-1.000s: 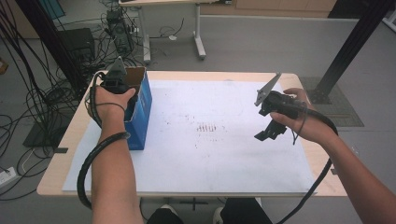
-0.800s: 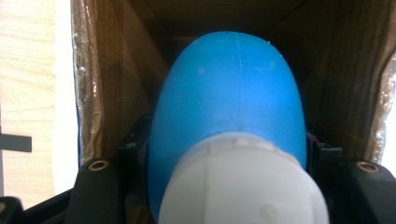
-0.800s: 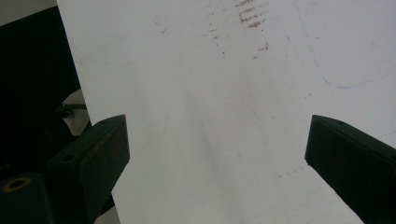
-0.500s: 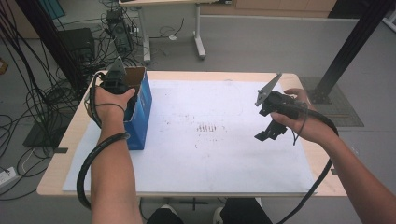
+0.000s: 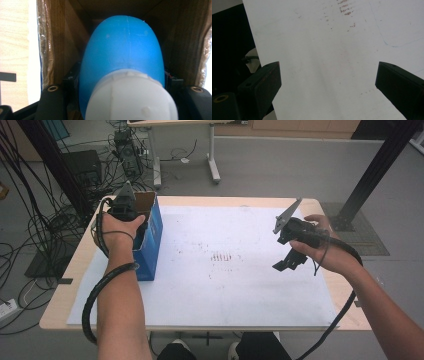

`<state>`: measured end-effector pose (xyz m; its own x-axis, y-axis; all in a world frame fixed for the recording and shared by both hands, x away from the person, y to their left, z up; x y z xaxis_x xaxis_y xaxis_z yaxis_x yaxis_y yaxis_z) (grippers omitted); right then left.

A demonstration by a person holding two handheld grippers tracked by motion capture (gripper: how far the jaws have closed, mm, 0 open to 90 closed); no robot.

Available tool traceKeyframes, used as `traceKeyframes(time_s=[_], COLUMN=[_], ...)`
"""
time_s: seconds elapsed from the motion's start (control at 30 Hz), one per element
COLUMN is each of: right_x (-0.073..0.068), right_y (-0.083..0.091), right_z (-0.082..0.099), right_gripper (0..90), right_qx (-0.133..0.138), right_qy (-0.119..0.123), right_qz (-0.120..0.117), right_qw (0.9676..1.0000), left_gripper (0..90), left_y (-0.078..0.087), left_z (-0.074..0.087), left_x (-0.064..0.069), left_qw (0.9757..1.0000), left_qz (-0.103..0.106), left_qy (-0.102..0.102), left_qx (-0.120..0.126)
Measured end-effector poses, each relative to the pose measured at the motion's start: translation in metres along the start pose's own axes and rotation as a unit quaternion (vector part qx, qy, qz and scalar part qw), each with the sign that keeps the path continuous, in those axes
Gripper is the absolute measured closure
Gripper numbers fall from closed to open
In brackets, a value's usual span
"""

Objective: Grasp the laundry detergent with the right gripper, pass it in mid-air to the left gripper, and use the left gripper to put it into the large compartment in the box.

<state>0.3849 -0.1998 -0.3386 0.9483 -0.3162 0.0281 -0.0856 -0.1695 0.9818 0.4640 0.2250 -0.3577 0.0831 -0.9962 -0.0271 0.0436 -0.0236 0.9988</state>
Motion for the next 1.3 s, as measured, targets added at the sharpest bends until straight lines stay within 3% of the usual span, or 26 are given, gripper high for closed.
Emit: traceKeyframes(time_s=[1.3], right_x=[0.0005], right_y=[0.0034], right_z=[-0.0015], right_gripper=[6.5], right_qx=[-0.002], right_qy=[0.002], right_qz=[0.003], right_qw=[1.0], left_gripper=[35.8], left_y=[0.0007], left_z=[0.0002], left_x=[0.0001], left_qw=[1.0], left_qz=[-0.001], left_qy=[-0.001], left_qx=[0.001])
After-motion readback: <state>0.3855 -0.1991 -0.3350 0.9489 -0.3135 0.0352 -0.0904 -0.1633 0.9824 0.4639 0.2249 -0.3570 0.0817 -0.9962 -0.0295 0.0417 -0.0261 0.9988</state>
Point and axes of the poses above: each handheld gripper's, and its own axes: y roughly backward along the jaws, z roughly out of its underside, x roughly to its right, the point moved 8 cm from there along -y, roughly forward along the jaws, and after that the axes turned 12 degrees about -x, right-handed, at the moved point
